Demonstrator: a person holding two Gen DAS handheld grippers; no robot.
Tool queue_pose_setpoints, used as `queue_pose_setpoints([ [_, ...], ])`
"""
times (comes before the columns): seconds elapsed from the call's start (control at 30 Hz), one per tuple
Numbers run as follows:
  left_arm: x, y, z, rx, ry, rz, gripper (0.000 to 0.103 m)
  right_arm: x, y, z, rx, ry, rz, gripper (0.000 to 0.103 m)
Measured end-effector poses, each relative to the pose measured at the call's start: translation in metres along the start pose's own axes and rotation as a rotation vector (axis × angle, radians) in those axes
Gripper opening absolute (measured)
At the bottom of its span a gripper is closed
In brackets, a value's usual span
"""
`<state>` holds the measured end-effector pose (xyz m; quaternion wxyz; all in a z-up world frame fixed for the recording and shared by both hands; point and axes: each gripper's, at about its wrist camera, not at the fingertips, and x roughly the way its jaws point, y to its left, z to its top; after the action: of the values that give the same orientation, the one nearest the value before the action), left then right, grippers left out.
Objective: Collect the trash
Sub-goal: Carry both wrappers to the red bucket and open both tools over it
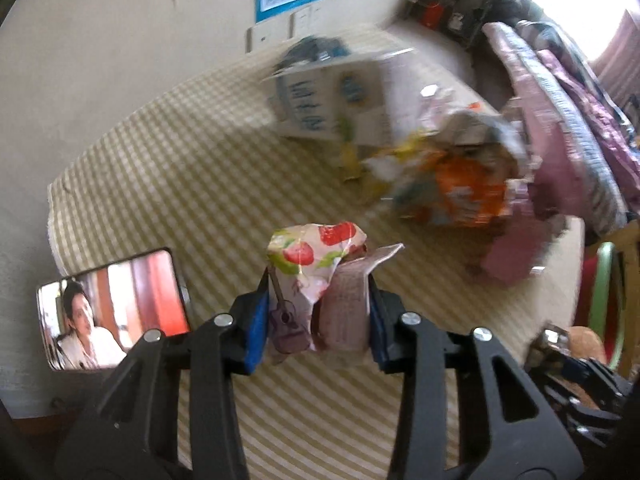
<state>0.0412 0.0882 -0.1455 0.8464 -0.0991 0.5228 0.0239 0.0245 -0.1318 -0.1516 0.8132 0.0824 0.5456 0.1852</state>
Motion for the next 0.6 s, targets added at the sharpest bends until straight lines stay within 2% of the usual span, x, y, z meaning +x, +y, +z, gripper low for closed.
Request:
queue_pose_setpoints([
  [0.3, -0.048, -0.078, -0.01, 0.103, -0.073, -0.148, 0.039, -0.034, -0.021, 0.008, 0.039, -0.11, -0.041, 0.051],
  [0.6, -0.071, -0.129, -0.003, 0.182, -0.125, -0.207, 0.04, -0.061, -0.06, -0.002, 0.105, -0.158, -0.092, 0.051],
])
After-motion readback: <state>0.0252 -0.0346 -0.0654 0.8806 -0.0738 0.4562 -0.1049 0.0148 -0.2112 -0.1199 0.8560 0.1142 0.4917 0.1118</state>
